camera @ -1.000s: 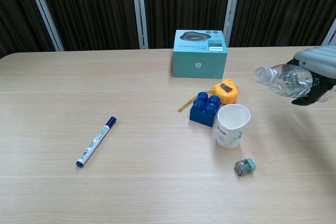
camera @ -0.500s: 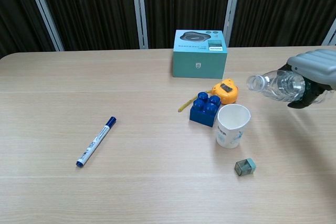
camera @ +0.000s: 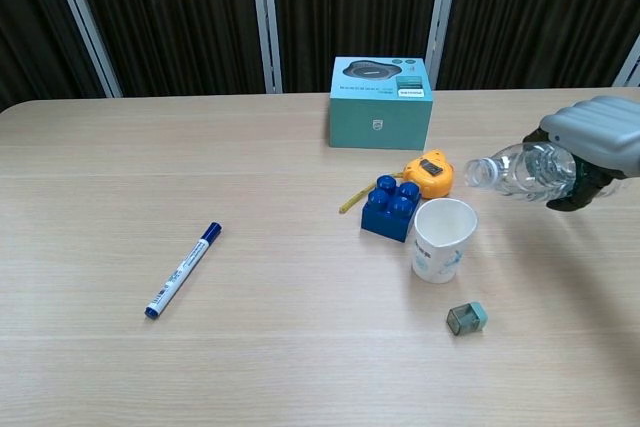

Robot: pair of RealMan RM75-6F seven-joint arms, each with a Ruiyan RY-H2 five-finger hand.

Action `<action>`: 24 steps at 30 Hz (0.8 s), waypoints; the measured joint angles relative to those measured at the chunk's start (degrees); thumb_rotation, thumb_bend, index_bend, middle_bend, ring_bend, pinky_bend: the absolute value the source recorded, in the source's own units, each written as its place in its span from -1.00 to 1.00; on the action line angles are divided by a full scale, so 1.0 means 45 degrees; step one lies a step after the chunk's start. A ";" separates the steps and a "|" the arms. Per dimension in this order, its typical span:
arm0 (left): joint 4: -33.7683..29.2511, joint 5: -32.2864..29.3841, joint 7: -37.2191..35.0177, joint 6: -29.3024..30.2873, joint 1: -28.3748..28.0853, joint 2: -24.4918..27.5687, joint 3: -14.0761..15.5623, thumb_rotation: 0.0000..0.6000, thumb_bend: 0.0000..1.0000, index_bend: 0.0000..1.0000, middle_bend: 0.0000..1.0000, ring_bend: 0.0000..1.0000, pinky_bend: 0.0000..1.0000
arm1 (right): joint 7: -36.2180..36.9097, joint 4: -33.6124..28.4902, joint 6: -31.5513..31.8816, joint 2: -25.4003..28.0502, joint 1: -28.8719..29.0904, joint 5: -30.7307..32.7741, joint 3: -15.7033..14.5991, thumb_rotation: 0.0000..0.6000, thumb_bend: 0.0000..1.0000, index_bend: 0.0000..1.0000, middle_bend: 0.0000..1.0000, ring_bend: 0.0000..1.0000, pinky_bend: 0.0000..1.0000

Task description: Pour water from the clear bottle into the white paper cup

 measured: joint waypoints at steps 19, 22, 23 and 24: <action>-0.0053 0.0056 -0.0077 -0.0026 -0.0013 0.0054 0.0029 1.00 -1.00 -1.00 -1.00 -1.00 -1.00 | -0.1254 -0.0391 0.0441 -0.0093 0.0011 0.0280 0.0048 1.00 -0.12 0.21 0.25 0.13 -0.11; -0.0081 0.0094 -0.0071 -0.0051 -0.0019 0.0064 0.0054 1.00 -1.00 -1.00 -1.00 -1.00 -1.00 | -0.1307 -0.0302 0.0490 -0.0117 0.0017 0.0265 0.0052 1.00 -0.12 0.21 0.25 0.14 -0.11; -0.0092 0.0109 -0.0061 -0.0060 -0.0022 0.0068 0.0064 1.00 -1.00 -1.00 -1.00 -1.00 -1.00 | -0.1358 -0.0246 0.0523 -0.0123 0.0020 0.0231 0.0039 1.00 -0.12 0.21 0.25 0.14 -0.11; -0.0105 0.0121 -0.0045 -0.0065 -0.0023 0.0072 0.0073 1.00 -1.00 -1.00 -1.00 -1.00 -1.00 | -0.1406 -0.0203 0.0554 -0.0127 0.0022 0.0197 0.0022 1.00 -0.12 0.21 0.25 0.14 -0.11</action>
